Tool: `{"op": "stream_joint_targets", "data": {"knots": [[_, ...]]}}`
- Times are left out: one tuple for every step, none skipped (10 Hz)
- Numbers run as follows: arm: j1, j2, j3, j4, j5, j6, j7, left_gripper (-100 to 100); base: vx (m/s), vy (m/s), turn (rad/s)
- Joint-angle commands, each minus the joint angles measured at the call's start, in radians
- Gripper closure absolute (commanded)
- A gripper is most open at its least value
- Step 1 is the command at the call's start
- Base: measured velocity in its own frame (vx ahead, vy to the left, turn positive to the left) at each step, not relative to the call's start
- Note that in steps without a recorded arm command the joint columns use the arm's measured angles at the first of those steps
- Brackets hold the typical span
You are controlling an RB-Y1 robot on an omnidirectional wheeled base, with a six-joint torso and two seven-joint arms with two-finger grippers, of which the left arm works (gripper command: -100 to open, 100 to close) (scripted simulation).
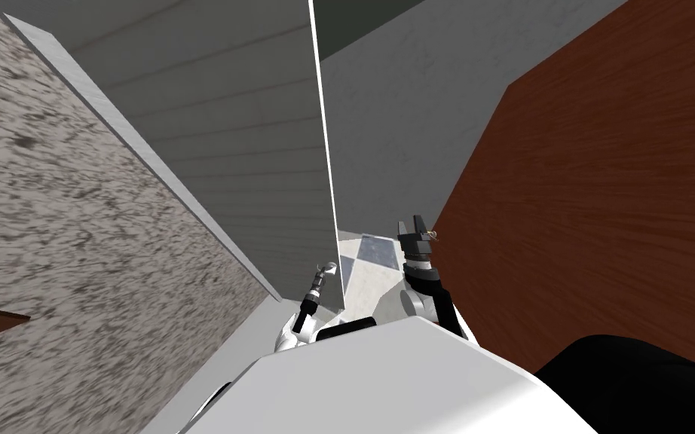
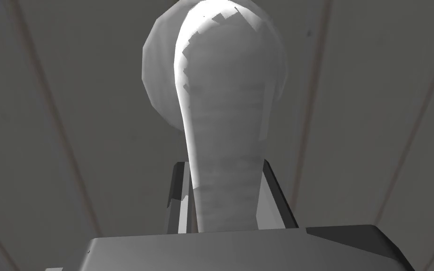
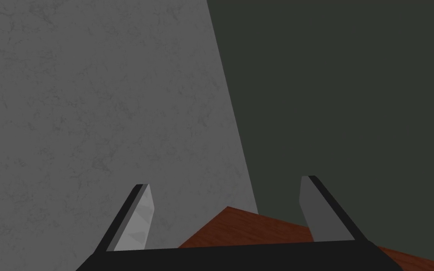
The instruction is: Push the door open
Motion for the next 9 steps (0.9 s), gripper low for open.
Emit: {"op": "stream_joint_targets", "data": {"knots": [[-0.002, 0.017, 0.035, -0.008, 0.019, 0.004, -0.008, 100, 0.141, -0.148, 0.025], [-0.001, 0.019, 0.044, -0.008, 0.025, 0.005, -0.011, 100, 0.160, -0.128, 0.035], [0.000, 0.022, 0.061, -0.007, 0.035, 0.005, -0.017, 100, 0.190, -0.156, 0.014], [0.001, 0.024, 0.070, -0.007, 0.040, 0.006, -0.020, 100, 0.167, -0.177, 0.032], [0.002, 0.027, 0.087, -0.007, 0.051, 0.007, -0.025, 100, 0.140, -0.171, 0.035], [0.003, 0.028, 0.096, -0.007, 0.056, 0.007, -0.028, 100, 0.138, -0.150, 0.038], [0.003, 0.028, 0.096, -0.007, 0.056, 0.007, -0.028, 100, 0.085, -0.069, 0.003], [0.005, 0.031, 0.121, -0.006, 0.071, 0.009, -0.036, 100, 0.121, -0.111, -0.002], [0.005, 0.032, 0.129, -0.006, 0.075, 0.009, -0.038, 100, 0.165, -0.138, 0.036]]}}
